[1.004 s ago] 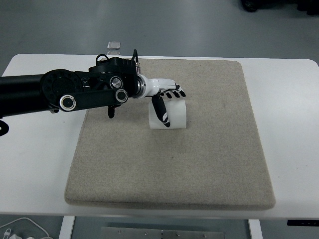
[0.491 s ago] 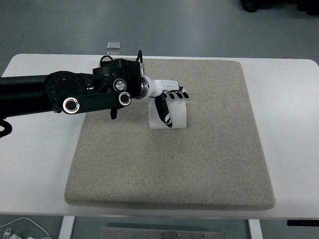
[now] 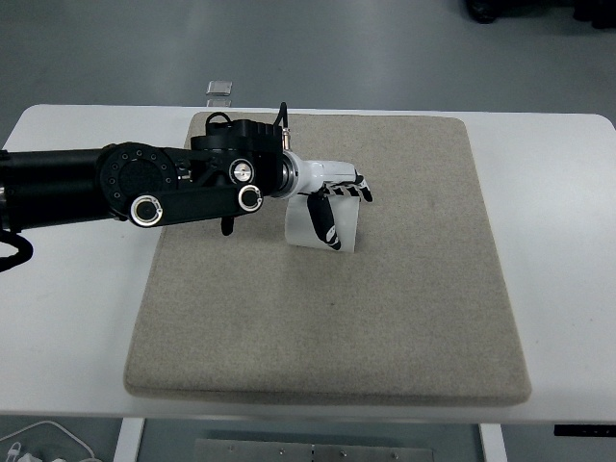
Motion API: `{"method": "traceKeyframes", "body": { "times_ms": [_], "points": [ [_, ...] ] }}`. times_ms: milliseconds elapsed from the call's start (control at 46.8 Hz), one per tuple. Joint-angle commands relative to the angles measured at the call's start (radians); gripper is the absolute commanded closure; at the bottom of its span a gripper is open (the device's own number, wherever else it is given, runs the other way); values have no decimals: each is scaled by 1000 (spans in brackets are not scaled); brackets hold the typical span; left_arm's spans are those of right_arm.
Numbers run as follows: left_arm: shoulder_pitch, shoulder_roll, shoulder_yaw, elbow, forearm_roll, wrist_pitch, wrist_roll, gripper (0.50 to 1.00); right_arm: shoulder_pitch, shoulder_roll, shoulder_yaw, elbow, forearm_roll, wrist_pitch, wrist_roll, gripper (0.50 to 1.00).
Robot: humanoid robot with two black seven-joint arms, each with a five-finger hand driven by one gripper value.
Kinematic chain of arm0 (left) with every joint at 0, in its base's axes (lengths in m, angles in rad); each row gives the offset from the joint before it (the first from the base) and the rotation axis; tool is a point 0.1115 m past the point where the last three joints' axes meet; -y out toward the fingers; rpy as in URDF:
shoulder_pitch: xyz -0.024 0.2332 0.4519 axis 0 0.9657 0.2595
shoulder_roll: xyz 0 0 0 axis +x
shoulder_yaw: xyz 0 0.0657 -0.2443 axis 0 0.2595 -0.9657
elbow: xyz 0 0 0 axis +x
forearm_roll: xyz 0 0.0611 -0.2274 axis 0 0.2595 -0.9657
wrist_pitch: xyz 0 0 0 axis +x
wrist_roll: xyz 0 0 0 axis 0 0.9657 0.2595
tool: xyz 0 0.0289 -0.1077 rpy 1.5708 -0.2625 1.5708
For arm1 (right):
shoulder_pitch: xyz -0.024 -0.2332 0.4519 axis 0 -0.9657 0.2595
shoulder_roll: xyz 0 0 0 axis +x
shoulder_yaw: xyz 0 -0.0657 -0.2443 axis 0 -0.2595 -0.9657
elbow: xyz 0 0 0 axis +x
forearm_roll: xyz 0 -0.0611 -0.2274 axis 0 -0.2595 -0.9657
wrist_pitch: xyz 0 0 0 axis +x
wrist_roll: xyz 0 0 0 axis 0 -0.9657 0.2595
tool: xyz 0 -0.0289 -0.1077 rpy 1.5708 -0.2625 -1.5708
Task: Flip white cup upright
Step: 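Close the left hand fingers around the cup rim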
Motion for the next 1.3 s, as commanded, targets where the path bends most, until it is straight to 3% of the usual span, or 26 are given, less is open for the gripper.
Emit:
{"method": "traceKeyframes", "body": {
  "times_ms": [0,85,171,385,427,470,1282],
  "points": [
    [0,0,0,2,2,0,0,596,0,0,0,0,0,0,0,570],
    [0,0,0,5,5,0,0,602,0,0,0,0,0,0,0,570],
    [2,0,0,7,29,0,1,671,0,0,0,0,0,0,0,570],
    [19,0,-1,8,69,2,1,782,0,0,0,0,0,0,0,570],
    [22,0,-1,10,78,2,0,848,0,0,0,0,0,0,0,570],
    [23,2,-3,13,80,2,0,1000,0,0,0,0,0,0,0,570],
    [22,63,-130,31,64,-12,-28,1000,0,0,0,0,0,0,0,570]
  ]
}}
